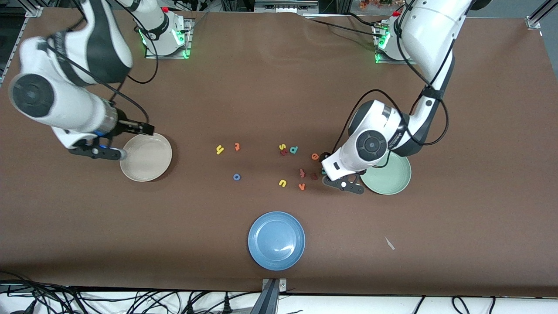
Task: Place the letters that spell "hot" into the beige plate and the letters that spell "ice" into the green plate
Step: 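Move the left gripper to the teal c while the right gripper reaches letters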
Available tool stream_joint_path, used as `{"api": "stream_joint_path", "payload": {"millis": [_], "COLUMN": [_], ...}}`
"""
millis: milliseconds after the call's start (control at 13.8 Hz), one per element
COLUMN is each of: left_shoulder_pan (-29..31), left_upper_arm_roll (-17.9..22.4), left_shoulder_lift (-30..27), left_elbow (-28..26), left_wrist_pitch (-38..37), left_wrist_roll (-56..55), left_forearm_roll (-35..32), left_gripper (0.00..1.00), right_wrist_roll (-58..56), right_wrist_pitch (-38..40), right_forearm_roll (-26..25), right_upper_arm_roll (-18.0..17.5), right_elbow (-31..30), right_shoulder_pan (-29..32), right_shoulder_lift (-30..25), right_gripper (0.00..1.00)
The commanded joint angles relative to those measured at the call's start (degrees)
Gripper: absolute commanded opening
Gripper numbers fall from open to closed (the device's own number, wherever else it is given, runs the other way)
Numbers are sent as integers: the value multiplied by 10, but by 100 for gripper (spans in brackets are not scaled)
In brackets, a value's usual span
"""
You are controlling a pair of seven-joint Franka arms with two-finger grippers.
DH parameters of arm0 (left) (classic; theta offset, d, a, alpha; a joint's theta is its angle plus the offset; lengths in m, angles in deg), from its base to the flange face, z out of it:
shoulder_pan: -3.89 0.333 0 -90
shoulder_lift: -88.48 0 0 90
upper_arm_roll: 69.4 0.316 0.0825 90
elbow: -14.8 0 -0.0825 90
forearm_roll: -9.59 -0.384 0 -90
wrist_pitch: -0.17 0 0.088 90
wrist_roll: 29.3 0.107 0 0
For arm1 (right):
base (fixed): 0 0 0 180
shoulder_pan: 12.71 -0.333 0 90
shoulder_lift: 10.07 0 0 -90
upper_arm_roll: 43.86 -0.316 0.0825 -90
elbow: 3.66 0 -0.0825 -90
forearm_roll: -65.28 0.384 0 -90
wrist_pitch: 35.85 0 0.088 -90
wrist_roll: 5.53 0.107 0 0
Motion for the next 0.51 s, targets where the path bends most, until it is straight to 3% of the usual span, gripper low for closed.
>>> {"api": "stream_joint_path", "payload": {"millis": [0,72,290,434], "left_shoulder_pan": [-22,-27,-28,-27], "left_upper_arm_roll": [7,8,7,6], "left_shoulder_lift": [22,23,38,49], "left_elbow": [14,8,8,8], "left_wrist_pitch": [5,20,39,42], "left_wrist_roll": [-6,-6,-6,-6], "left_forearm_roll": [7,-1,-22,-20], "left_gripper": [100,100,71,61], "right_wrist_roll": [52,57,58,67], "right_wrist_pitch": [-75,-107,-179,-225], "right_forearm_roll": [26,26,62,76], "right_upper_arm_roll": [3,3,1,-1], "right_elbow": [-33,-50,-87,-102], "right_shoulder_pan": [-12,-15,-15,-16], "right_shoulder_lift": [16,19,32,54], "right_gripper": [100,100,100,100]}}
